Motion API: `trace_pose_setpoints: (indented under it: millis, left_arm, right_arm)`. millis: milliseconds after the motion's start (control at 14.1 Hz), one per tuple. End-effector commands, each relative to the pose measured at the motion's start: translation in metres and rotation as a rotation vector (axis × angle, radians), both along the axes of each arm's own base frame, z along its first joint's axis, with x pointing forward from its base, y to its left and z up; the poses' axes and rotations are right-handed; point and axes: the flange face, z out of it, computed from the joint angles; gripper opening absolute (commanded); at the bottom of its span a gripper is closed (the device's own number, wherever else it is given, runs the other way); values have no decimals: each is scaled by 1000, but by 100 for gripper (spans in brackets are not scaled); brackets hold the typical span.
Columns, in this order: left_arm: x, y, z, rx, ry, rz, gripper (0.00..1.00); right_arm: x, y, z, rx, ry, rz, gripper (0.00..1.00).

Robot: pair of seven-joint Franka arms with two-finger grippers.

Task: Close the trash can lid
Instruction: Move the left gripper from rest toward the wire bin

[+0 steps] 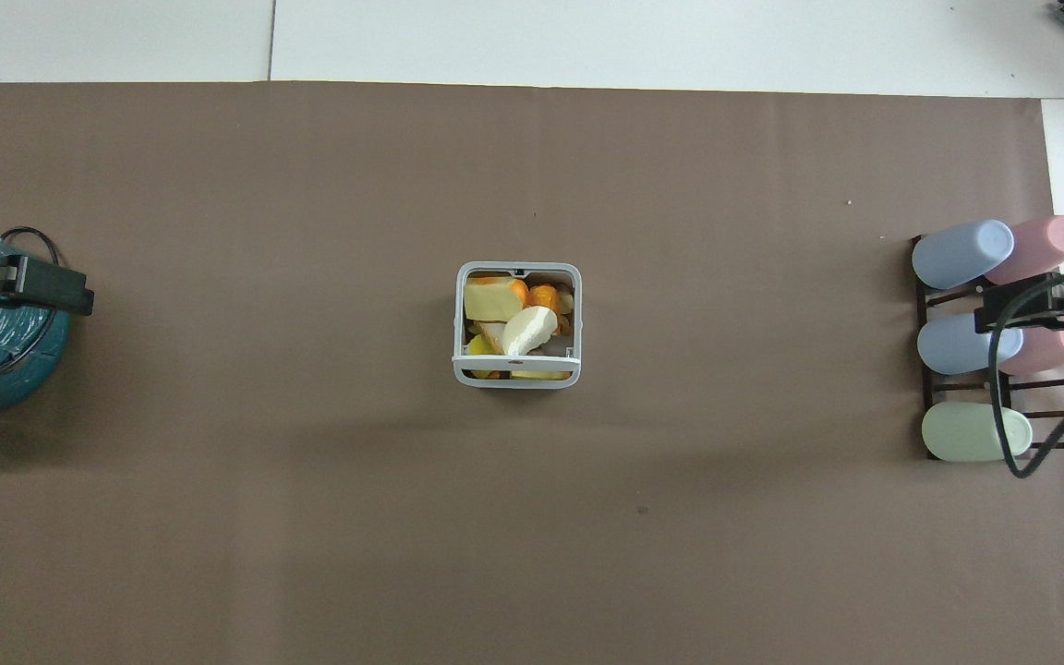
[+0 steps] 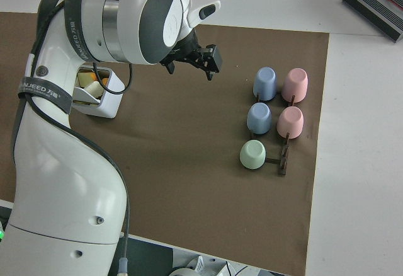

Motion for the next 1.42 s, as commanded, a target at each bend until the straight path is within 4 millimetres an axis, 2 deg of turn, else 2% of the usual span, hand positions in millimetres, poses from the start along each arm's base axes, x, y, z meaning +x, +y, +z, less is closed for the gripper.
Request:
trace_pose_setpoints:
  millis: [0,354,566,637,920,991,1062,1133,1204,1345]
  left_arm:
    - [-11,3,-3,15,-15,13,100]
    - [-10,1,-3,13,-24,16,100]
    - [-11,-17,-9,9,-72,14,100]
    - [-14,-34,-19,6,-79,16,96]
    - [-36,-87,-44,-12,-139,2,58]
    - [-43,-101,-50,-15,-145,-28,53]
    - [-47,-114,-55,-17,-150,-54,35]
    - [-50,-123,-58,-19,-151,-74,12]
    - [-53,-135,-60,-21,-151,-98,0]
    - [-62,-158,-63,-22,-143,-143,0]
  right_arm:
    - [-3,1,5,-3,-16,-5,100]
    - [-3,2,5,-3,-16,-3,100]
    - [-3,2,5,-3,-16,-2,100]
    - [-3,2,5,-3,-16,-2,100]
    - [-3,2,5,-3,-16,-2,100]
    - [-3,2,5,-3,-16,-3,100]
    - [-3,2,5,-3,-16,-2,100]
    - [-3,2,5,-3,-16,-3,100]
    - [-3,2,5,-3,-16,-2,100]
    - [-3,2,5,-3,-16,-2,100]
